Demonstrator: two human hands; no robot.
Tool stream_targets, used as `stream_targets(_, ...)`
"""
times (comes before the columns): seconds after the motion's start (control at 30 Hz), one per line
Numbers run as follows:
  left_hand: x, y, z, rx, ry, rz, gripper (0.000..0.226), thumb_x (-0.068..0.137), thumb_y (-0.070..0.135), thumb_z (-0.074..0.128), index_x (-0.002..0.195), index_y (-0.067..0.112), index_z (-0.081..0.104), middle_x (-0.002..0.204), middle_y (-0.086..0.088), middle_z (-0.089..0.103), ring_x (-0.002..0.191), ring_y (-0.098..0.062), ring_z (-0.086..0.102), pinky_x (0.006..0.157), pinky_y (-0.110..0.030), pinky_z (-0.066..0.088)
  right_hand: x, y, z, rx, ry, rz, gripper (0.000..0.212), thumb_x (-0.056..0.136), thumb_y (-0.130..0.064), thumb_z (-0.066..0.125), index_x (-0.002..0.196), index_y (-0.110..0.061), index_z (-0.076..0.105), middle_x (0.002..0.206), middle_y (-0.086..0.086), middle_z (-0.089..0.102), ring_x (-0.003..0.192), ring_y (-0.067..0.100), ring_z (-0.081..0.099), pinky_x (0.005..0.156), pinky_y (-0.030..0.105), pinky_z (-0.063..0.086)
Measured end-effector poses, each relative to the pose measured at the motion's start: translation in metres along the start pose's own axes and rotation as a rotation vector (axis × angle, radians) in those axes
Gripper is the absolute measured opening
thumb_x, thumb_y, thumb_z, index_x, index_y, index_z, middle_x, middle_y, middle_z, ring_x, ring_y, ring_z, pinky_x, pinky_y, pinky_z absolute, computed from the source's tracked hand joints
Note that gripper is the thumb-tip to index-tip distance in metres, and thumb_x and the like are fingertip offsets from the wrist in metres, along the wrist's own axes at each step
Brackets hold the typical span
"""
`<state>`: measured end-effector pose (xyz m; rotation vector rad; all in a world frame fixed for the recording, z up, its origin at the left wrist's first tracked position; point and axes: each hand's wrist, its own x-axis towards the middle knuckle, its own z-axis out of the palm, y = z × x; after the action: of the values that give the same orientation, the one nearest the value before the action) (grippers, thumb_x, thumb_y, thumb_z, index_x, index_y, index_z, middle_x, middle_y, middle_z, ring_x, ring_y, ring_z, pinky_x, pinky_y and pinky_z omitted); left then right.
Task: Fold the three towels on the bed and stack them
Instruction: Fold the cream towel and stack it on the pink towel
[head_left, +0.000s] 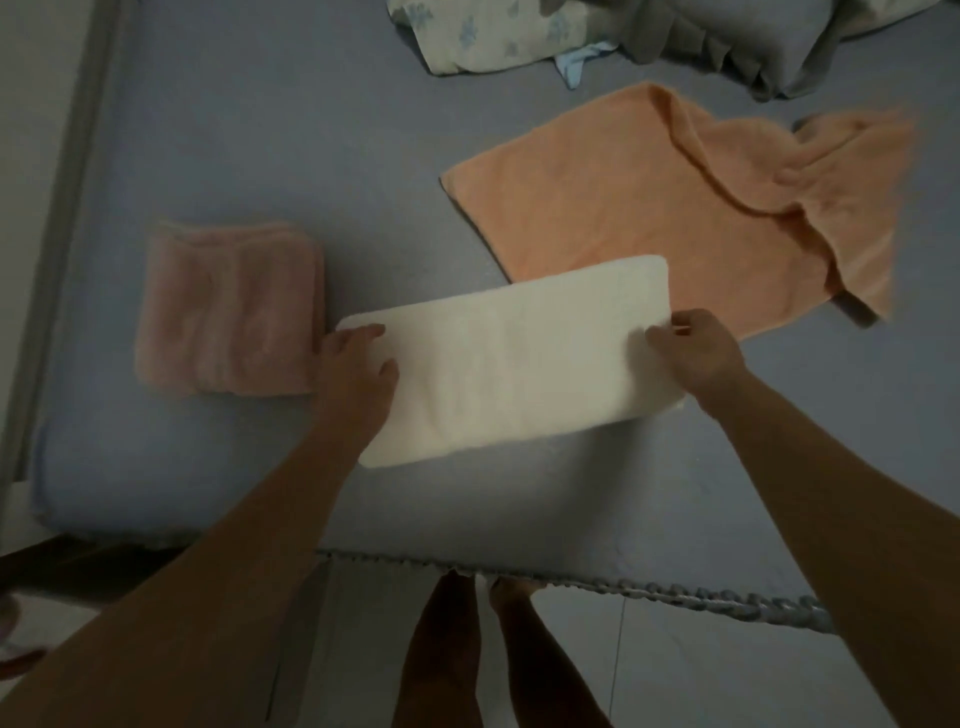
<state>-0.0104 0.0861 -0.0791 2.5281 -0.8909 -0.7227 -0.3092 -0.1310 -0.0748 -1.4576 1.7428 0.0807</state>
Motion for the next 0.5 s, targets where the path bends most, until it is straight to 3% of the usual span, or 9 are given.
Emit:
stream_targets(0.1,0.024,0.002,0.002,0.214,-0.031,0.134,0.045,0.085,0.022,0.063,0.130,0.021,0.057,0.137,-0.010,0.051,0.126,-0.036,0.044,0.107,-0.043,0.031,-0.004,0.012,0.011,-0.054,0.028,0.015,0.056,0.085,-0.044,0.062,0.130,-0.012,0.051,0.126,0.012,0.062,0.110,0.034,0.059,0.082,0.035,0.045)
stream_targets(0.23,0.061,0.017,0.004,0.324,-0.288,0.244,0.050,0.089,0.044,0.062,0.135,0.028,0.052,0.139,-0.003,0.055,0.131,-0.025,0.045,0.108,-0.040,0.019,-0.005,0.012,0.011,-0.139,0.027,0.092,0.069,0.078,-0.059,0.062,0.126,-0.010,0.053,0.121,0.012,0.062,0.097,0.029,0.057,0.076,0.035,0.042)
stream_targets(0.3,0.079,0.033,0.007,0.265,-0.410,0.318,0.054,0.086,0.049,0.065,0.132,0.022,0.055,0.133,-0.006,0.059,0.125,-0.026,0.051,0.108,-0.039,0.028,-0.009,0.016,0.010,-0.150,-0.039,0.195,0.079,0.078,-0.065,0.060,0.127,-0.005,0.055,0.123,0.016,0.061,0.103,0.034,0.059,0.081,0.039,0.047)
stream_targets(0.37,0.094,0.055,0.011,0.216,-0.553,0.309,0.053,0.082,0.053,0.069,0.123,0.021,0.060,0.123,-0.004,0.062,0.112,-0.024,0.056,0.097,-0.037,0.040,-0.018,0.024,0.011,0.052,-0.079,0.328,0.071,0.082,-0.055,0.067,0.125,0.001,0.058,0.119,0.020,0.064,0.098,0.034,0.062,0.076,0.039,0.052)
stream_targets(0.43,0.105,0.074,0.017,0.238,-0.683,0.271,0.049,0.079,0.056,0.071,0.113,0.021,0.063,0.113,-0.003,0.064,0.096,-0.021,0.059,0.079,-0.034,0.042,-0.031,0.024,0.013,0.329,-0.084,0.496,0.054,0.083,-0.040,0.073,0.116,0.001,0.061,0.093,0.015,0.066,0.074,0.026,0.060,0.057,0.032,0.046)
stream_targets(0.5,0.112,0.086,0.025,0.268,-0.776,0.241,0.046,0.079,0.052,0.072,0.108,0.017,0.066,0.109,-0.005,0.067,0.087,-0.020,0.060,0.072,-0.032,0.042,-0.039,0.017,0.013,0.508,0.001,0.553,0.041,0.082,-0.028,0.076,0.108,0.000,0.062,0.081,0.012,0.061,0.067,0.022,0.056,0.059,0.033,0.048)
